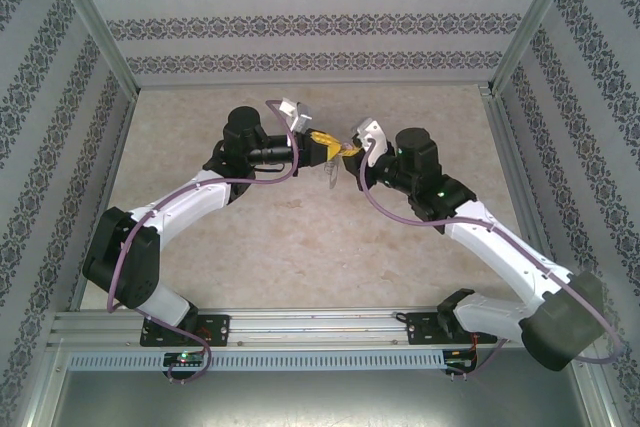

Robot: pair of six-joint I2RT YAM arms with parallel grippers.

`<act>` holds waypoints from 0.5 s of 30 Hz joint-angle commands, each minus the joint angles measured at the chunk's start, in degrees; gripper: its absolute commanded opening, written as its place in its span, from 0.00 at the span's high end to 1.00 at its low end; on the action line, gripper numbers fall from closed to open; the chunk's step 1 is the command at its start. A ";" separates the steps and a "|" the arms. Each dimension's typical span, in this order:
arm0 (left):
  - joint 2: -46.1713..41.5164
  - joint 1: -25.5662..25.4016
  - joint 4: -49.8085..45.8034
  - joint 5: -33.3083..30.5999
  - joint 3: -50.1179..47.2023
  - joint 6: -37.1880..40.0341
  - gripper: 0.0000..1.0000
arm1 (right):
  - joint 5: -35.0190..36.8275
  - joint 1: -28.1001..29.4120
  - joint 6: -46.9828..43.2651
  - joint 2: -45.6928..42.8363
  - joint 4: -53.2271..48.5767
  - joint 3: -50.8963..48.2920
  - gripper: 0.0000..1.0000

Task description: Put the keys on the keyring

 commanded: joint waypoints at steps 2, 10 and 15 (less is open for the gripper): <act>0.00 -1.13 -0.46 0.74 1.71 1.14 1.00 | -1.77 -2.49 1.72 -3.24 3.42 -0.69 1.00; -0.10 -1.21 -0.61 0.75 1.86 1.14 1.00 | -3.65 -1.74 1.61 -2.00 2.78 0.51 1.00; 0.02 -1.23 -0.93 0.76 1.97 1.41 1.00 | -2.56 0.33 0.37 -0.20 1.73 1.97 1.00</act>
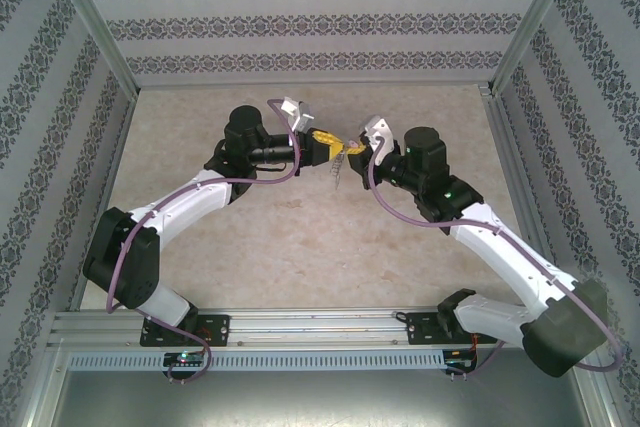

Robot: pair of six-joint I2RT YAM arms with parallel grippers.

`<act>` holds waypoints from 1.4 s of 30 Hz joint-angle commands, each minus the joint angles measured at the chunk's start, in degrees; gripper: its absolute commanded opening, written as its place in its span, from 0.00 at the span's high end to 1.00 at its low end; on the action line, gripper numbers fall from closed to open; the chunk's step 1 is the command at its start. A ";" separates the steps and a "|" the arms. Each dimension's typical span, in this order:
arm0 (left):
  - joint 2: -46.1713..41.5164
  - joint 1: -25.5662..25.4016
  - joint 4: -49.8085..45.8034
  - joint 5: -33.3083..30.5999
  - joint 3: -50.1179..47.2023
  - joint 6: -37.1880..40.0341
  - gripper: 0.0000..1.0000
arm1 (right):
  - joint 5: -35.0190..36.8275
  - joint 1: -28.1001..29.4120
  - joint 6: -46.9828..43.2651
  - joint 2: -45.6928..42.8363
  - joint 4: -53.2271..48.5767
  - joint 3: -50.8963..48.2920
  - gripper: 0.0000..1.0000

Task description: Put the keys on the keyring

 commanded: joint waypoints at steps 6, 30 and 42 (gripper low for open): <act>0.45 -0.82 -0.83 1.24 1.35 1.42 1.00 | 0.72 2.87 -1.25 2.57 1.09 3.67 1.00; 0.98 -1.14 -1.89 1.28 2.58 1.95 1.00 | -0.43 -0.16 0.18 0.05 1.15 2.67 1.00; 1.18 -1.33 -2.71 1.06 2.58 2.70 1.00 | 2.10 3.05 -1.62 3.01 -0.07 5.06 1.00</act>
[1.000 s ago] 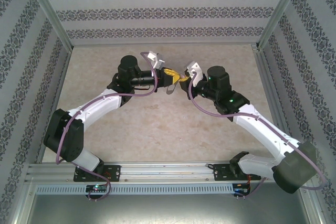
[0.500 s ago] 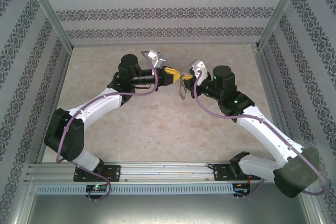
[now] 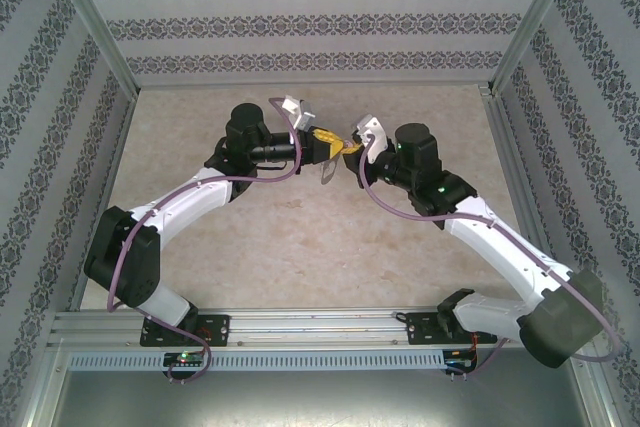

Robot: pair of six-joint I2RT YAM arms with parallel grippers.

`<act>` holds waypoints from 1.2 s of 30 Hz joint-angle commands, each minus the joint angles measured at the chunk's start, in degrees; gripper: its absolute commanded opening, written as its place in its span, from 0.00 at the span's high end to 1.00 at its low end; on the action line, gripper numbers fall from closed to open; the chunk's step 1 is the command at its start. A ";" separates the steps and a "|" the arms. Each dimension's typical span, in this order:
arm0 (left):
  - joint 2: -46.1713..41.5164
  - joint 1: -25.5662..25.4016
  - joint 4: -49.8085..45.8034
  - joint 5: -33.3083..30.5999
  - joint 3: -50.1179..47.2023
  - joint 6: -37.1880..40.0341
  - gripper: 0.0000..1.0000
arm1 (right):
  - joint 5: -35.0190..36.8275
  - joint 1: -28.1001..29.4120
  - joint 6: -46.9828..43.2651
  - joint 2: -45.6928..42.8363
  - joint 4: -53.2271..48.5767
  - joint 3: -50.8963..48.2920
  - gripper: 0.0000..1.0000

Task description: Put the keys on the keyring

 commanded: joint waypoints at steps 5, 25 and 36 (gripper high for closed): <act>0.72 -1.35 -1.34 0.69 1.16 1.42 1.00 | 0.20 1.05 -0.34 0.71 2.49 2.75 1.00; -6.89 1.10 -0.22 -25.01 -7.05 1.47 0.31 | -1.32 -3.30 2.25 9.18 0.89 7.07 1.00; -12.05 4.36 -3.84 -39.31 -10.47 -1.61 0.00 | -2.72 -5.03 3.34 22.31 4.43 14.45 1.00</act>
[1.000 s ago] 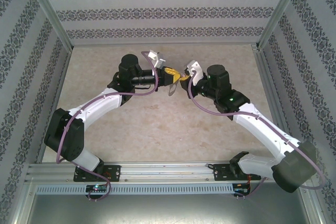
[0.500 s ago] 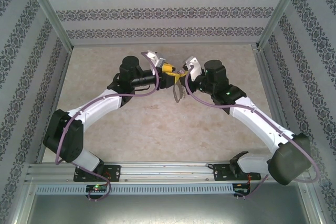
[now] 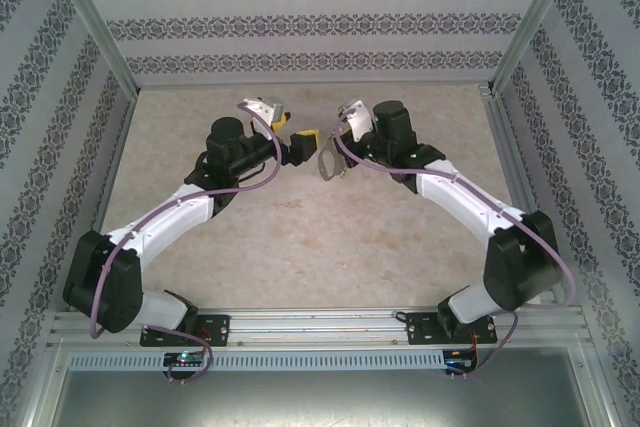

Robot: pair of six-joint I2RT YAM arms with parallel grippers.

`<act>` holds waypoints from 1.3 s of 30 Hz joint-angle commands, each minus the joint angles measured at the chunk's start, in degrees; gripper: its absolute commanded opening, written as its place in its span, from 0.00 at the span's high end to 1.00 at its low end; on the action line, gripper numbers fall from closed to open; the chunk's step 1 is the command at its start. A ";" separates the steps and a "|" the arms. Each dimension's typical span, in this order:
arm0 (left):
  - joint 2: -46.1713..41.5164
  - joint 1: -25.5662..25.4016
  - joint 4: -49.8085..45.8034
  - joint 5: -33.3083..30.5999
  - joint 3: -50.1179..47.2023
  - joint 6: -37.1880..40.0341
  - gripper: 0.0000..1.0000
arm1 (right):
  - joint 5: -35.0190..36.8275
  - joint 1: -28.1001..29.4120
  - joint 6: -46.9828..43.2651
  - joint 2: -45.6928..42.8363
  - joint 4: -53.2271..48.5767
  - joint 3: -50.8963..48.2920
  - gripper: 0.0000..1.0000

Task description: Put the keys on the keyring

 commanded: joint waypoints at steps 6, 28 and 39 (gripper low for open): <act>-5.51 2.92 -1.38 -7.98 -3.80 -2.74 0.00 | -2.37 -1.80 2.20 12.75 3.28 13.19 1.00; -8.86 4.08 -8.30 -4.87 -2.47 -4.52 0.00 | 1.11 -2.07 13.97 19.65 11.02 -2.03 1.00; -8.99 4.12 -13.58 -4.11 -0.37 -5.23 0.00 | 1.42 -0.75 18.18 19.37 9.72 -9.47 1.00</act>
